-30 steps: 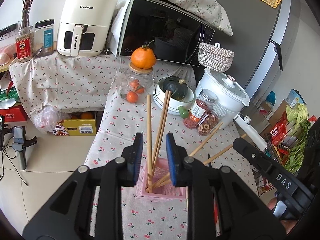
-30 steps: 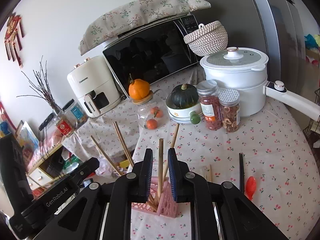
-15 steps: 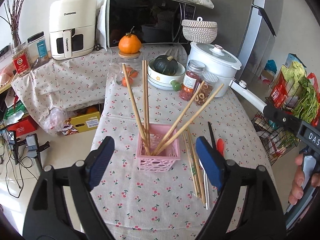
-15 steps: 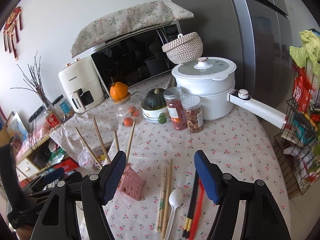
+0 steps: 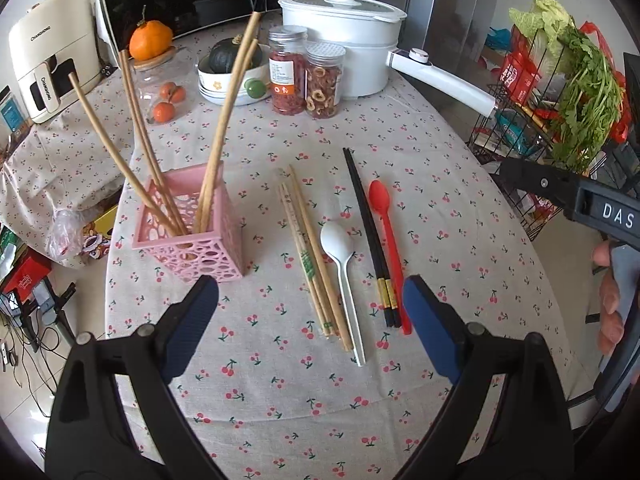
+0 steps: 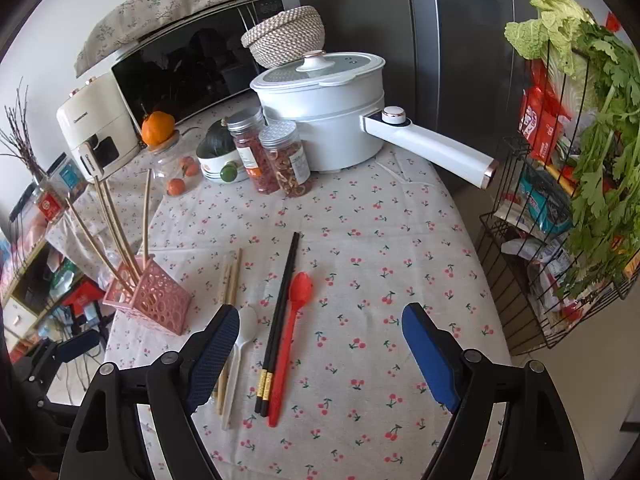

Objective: Organize utensils
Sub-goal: 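Lower the left tool and grasp a black chopstick beside the red spoon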

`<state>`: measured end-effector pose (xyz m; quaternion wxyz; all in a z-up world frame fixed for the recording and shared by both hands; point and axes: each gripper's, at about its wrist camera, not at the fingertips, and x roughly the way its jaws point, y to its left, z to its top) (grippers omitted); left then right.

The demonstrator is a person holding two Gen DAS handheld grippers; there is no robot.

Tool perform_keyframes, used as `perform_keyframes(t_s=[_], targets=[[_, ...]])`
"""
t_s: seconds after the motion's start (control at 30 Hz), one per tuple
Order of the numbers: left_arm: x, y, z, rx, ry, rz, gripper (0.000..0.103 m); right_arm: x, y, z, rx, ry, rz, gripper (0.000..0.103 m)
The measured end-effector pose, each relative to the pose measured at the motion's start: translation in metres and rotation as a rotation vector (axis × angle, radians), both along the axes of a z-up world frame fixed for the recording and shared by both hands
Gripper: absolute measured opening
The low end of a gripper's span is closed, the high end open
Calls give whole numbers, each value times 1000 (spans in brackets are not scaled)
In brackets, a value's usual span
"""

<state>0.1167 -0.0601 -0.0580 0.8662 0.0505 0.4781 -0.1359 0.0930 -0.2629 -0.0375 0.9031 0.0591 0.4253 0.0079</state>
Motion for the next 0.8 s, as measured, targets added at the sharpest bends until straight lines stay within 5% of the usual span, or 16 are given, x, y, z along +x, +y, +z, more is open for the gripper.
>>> perform_keyframes(t_s=[0.07, 0.23, 0.3, 0.47, 0.8], targets=[[7, -18, -6, 12, -3, -27, 88, 1, -13, -6, -4, 26, -31, 85], [48, -56, -34, 19, 90, -59, 52, 6, -46, -21, 39, 86, -100, 85], [70, -64, -47, 9, 135, -40, 35, 8, -55, -26, 46, 104, -115, 85], [115, -78, -75, -38, 214, 27, 10, 11, -67, -34, 51, 137, -117, 85], [140, -99, -93, 9, 239, 33, 6, 16, -90, -50, 66, 181, -150, 85]])
